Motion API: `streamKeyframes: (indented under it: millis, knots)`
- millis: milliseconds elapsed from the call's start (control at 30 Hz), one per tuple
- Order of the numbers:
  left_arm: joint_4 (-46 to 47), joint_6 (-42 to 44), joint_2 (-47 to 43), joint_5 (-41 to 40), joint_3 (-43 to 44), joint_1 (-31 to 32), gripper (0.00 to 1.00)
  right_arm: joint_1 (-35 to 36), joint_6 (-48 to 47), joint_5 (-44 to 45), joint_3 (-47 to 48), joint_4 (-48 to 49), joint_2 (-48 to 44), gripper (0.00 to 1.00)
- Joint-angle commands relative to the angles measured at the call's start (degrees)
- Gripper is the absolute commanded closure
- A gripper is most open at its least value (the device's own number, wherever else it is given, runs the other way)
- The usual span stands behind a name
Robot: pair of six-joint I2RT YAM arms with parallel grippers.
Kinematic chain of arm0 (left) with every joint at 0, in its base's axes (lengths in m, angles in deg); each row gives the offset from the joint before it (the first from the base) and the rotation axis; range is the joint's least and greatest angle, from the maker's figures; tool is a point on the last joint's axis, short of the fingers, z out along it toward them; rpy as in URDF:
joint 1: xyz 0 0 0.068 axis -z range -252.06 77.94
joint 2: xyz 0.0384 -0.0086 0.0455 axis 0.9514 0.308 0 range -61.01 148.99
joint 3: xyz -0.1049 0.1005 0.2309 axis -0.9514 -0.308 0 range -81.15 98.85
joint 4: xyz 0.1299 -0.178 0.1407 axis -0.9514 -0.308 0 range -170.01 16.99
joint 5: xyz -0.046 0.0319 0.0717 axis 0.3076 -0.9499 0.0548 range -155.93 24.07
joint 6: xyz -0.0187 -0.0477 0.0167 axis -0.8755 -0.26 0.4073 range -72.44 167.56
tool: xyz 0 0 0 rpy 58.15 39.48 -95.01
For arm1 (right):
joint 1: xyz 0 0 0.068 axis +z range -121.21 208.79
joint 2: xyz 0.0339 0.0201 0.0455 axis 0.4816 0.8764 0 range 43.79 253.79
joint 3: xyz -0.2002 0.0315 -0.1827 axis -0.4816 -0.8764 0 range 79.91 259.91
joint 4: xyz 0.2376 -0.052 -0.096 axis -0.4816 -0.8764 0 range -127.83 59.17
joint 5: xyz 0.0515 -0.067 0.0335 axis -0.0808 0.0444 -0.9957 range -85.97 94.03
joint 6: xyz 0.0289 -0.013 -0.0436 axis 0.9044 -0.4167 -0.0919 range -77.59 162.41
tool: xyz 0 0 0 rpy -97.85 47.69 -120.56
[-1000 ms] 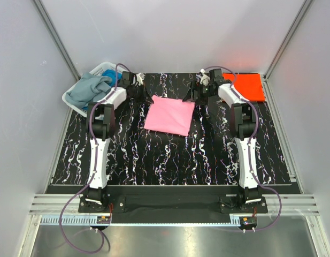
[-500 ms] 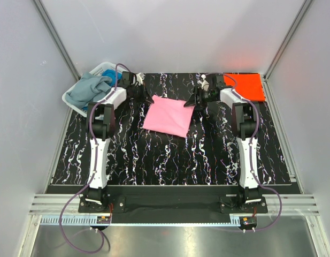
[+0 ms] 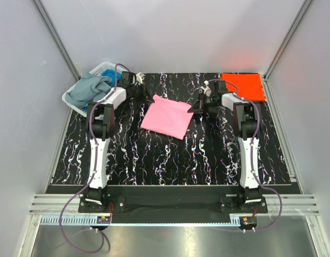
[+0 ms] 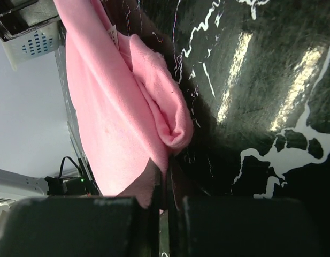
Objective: Fold and stack the t-shirts
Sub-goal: Neatly place the folded tshirt to the corner
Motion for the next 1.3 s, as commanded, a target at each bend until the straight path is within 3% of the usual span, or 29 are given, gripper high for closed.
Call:
streamKeyframes:
  millis: [0, 100, 200, 233, 267, 500, 667, 767, 1067, 1267]
  knots:
    - [-6.16, -3.66, 2.90, -0.52, 0.33, -1.68, 0.98, 0.02, 0.27, 3.06, -2.09, 0.93, -3.97, 1.00]
    - [-6.18, -4.27, -0.16, 2.81, -0.88, -1.77, 0.76, 0.20, 1.42, 3.32, -3.23, 1.37, -7.39, 1.00]
    - [-3.71, -6.55, -5.17, 4.23, -3.44, -1.85, 0.68, 0.46, 1.51, 5.16, -3.85, 0.06, -9.43, 1.00]
    - [-4.06, -7.43, -6.23, 4.23, -3.18, -1.94, 0.58, 0.64, 1.07, 5.78, -3.68, -0.99, -9.69, 1.00]
    - [-4.85, -7.61, -7.11, 4.49, -2.40, -2.03, 0.57, 0.73, 0.03, 6.40, -3.33, -2.91, -10.56, 1.00]
    - [-6.53, -9.89, -17.47, 7.39, -3.52, -2.65, 0.55, 0.64, -7.27, 16.75, 4.22, -15.31, -11.80, 1.00]
    - [-0.04, -10.07, -28.29, 6.78, -19.40, -2.47, 0.54, 0.64, -9.04, 21.86, 10.11, -21.73, -12.94, 1.00]
    - [0.07, -7.53, -31.29, 7.13, -23.47, -2.47, 0.53, 0.64, -9.13, 22.57, 10.39, -22.44, -14.17, 1.00]
    - [-3.53, -3.39, -31.55, 7.40, -19.10, -2.56, 0.53, 0.73, -10.71, 29.69, 13.11, -24.55, -17.25, 1.00]
    - [-9.25, -0.76, -29.28, 4.58, -13.82, -2.56, 0.53, 0.55, -10.79, 27.85, 13.64, -24.47, -13.39, 1.00]
